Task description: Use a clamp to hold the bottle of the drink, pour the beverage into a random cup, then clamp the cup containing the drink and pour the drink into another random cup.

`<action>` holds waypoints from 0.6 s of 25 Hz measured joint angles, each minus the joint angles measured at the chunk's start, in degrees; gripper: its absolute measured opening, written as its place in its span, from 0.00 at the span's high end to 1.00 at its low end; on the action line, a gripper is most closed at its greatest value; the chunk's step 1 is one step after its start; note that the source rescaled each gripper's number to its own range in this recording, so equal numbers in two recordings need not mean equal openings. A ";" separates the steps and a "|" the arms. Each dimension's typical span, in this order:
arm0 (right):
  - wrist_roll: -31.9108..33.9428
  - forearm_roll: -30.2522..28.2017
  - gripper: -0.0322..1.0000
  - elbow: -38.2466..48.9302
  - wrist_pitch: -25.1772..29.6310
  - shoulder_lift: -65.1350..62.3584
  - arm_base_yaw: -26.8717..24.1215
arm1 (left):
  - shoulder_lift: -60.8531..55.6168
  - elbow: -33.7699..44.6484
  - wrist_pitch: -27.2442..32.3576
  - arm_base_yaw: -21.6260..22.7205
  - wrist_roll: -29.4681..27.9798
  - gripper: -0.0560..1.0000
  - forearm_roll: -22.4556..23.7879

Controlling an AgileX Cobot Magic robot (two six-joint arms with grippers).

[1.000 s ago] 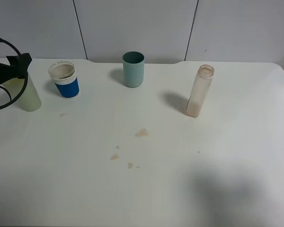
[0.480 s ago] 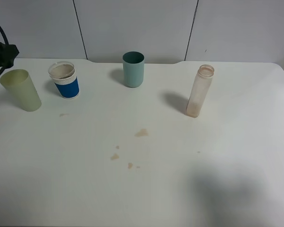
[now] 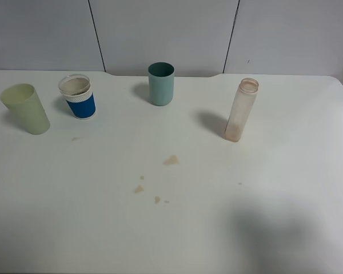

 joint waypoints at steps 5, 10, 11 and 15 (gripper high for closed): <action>0.00 0.00 0.00 0.00 0.00 0.00 0.00 | -11.27 0.00 10.69 0.00 5.87 0.03 -5.70; 0.00 0.00 0.00 0.00 0.00 0.00 0.00 | -23.46 0.00 24.01 0.00 12.43 0.03 -13.54; 0.00 0.00 0.00 0.00 0.00 0.00 0.00 | -25.52 0.00 25.74 0.00 13.97 0.03 -14.72; 0.00 0.00 0.00 0.00 0.00 0.00 0.00 | -32.54 0.00 33.06 0.00 19.60 0.03 -20.58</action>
